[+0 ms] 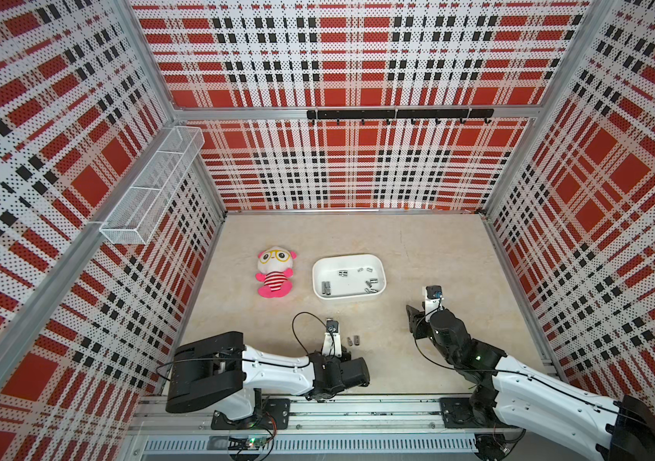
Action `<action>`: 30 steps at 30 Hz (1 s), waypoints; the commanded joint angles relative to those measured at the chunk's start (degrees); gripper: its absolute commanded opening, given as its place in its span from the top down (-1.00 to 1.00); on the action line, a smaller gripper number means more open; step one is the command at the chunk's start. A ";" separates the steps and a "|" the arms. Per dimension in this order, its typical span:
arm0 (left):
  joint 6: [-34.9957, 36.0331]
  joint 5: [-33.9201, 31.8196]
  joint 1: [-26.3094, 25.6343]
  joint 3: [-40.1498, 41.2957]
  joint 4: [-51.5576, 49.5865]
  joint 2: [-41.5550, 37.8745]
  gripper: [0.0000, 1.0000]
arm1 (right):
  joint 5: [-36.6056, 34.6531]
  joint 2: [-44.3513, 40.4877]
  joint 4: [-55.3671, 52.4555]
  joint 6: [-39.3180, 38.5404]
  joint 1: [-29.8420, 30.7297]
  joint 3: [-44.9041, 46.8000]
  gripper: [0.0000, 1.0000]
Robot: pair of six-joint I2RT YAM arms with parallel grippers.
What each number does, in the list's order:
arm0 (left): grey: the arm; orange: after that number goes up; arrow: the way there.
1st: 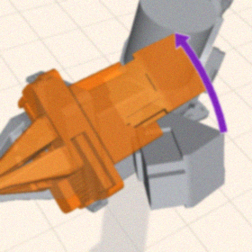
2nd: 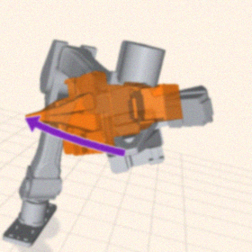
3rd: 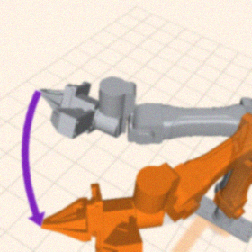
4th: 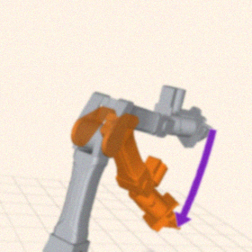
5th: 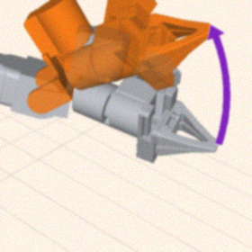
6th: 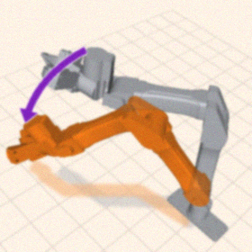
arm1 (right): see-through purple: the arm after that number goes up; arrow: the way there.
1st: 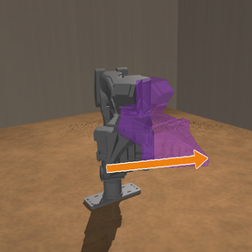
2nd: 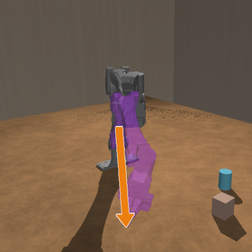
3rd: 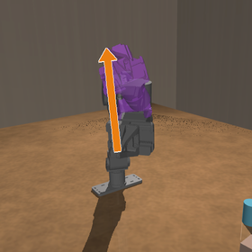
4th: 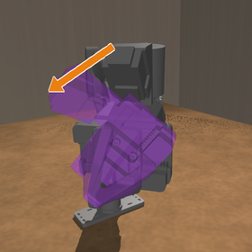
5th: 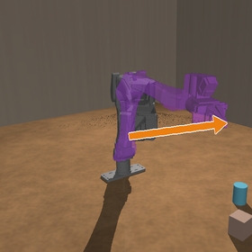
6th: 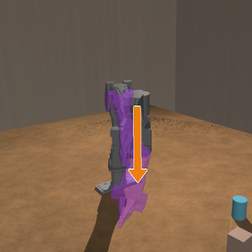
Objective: Put the socket on the desktop into the storage box
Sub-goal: Place the socket head in the storage box, then pick up the socket head from the center of the board.
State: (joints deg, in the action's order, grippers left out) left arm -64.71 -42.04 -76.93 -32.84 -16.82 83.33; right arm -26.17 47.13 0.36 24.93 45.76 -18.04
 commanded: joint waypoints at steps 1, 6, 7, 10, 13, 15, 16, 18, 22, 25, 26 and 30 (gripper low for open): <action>7.45 -0.87 2.67 -4.87 -0.36 -4.50 1.00 | 1.36 0.15 1.18 -0.64 0.31 -1.17 -0.12; 18.04 0.21 11.65 -11.24 1.81 -8.34 1.00 | 4.02 1.20 2.18 -0.77 0.30 -1.24 -0.15; 20.52 1.95 14.31 -12.52 2.62 -8.40 1.00 | 4.62 1.67 2.37 -0.84 0.30 -1.29 -0.15; 25.97 5.85 21.82 -15.39 6.29 -7.55 1.00 | 5.88 3.09 2.83 -1.11 0.30 -1.63 -0.17; 29.60 12.25 28.15 -16.96 10.72 -4.20 1.00 | 6.52 4.45 2.89 -1.37 0.30 -1.91 -0.17; 31.12 15.28 31.43 -19.18 11.51 0.00 1.00 | 7.19 5.15 3.23 -1.55 0.30 -2.00 -0.18; 31.77 15.92 32.31 -20.33 11.55 2.11 1.00 | 7.56 5.38 3.43 -1.70 0.36 -2.09 -0.18; 32.91 17.18 33.28 -21.81 12.17 5.71 1.00 | 8.35 5.96 3.77 -1.75 0.39 -2.06 -0.18; 33.50 16.52 34.31 -22.79 14.63 10.47 1.00 | 10.24 8.23 4.70 -2.45 0.89 -2.53 -0.20; 33.42 17.42 36.05 -22.22 16.74 12.43 0.92 | 10.58 10.02 4.70 -2.82 1.60 -3.20 -0.20; 33.49 18.25 36.71 -21.99 17.57 13.01 0.88 | 10.73 10.57 4.82 -2.95 2.02 -3.47 -0.21; 34.27 18.29 37.33 -20.97 19.20 13.60 0.41 | 11.08 12.49 5.35 -3.86 4.40 -4.26 -0.23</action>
State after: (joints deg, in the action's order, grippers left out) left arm -31.81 -24.45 -40.18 -54.04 -1.48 96.86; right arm -15.94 58.65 4.08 22.33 48.58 -20.64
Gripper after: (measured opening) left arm 0.286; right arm 0.608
